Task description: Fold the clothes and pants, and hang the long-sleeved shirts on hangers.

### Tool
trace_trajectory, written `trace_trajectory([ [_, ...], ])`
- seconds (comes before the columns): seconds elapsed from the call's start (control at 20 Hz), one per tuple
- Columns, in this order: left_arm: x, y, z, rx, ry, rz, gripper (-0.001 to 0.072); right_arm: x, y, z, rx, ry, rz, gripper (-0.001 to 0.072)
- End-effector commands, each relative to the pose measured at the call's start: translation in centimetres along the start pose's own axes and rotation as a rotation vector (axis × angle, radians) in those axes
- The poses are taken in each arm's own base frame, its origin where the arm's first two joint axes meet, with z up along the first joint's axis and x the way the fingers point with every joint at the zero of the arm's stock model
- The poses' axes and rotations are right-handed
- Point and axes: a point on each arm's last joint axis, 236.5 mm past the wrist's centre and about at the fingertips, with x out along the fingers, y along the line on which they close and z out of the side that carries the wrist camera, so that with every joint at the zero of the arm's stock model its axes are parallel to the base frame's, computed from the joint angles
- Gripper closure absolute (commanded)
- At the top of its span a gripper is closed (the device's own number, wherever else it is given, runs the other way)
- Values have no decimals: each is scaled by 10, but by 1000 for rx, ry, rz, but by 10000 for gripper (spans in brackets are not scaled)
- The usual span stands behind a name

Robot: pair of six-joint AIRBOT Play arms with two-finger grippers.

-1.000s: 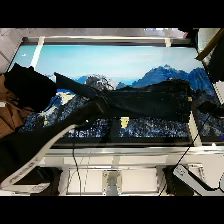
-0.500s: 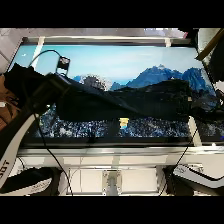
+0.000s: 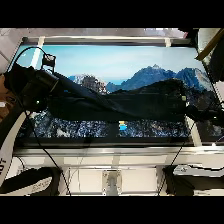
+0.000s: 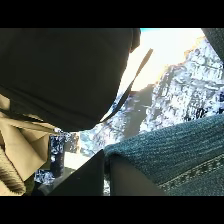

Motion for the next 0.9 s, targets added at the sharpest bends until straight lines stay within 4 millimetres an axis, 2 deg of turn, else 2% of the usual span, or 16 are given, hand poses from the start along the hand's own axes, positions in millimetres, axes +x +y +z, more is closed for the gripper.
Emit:
trace_trajectory([
  [0.0,0,1,0,-7,1,-1,694,14,31,-2,-67,30,92,165],
  [0.15,0,1,0,-7,2,-1,693,21,47,-5,-117,50,101,182],
  [0.2,0,0,0,-8,3,-5,693,23,49,-6,-126,54,101,287],
  [0.25,0,-1,-1,-9,5,-9,694,24,52,-7,-130,60,105,319],
  [0.45,0,-4,-2,-12,10,-22,693,21,54,-12,-128,81,123,323],
  [0.5,0,-4,-2,-12,10,-22,693,20,56,-15,-129,92,133,446],
  [0.55,0,-4,-2,-12,10,-21,693,19,59,-19,-129,107,147,664],
  [0.6,0,-3,-2,-11,10,-20,693,17,64,-24,-132,130,169,659],
  [0.7,-1,-1,-4,5,15,-17,693,1,87,-34,-164,205,256,659],
  [0.85,-15,18,-19,50,56,15,694,-55,132,-32,-258,264,360,659],
])
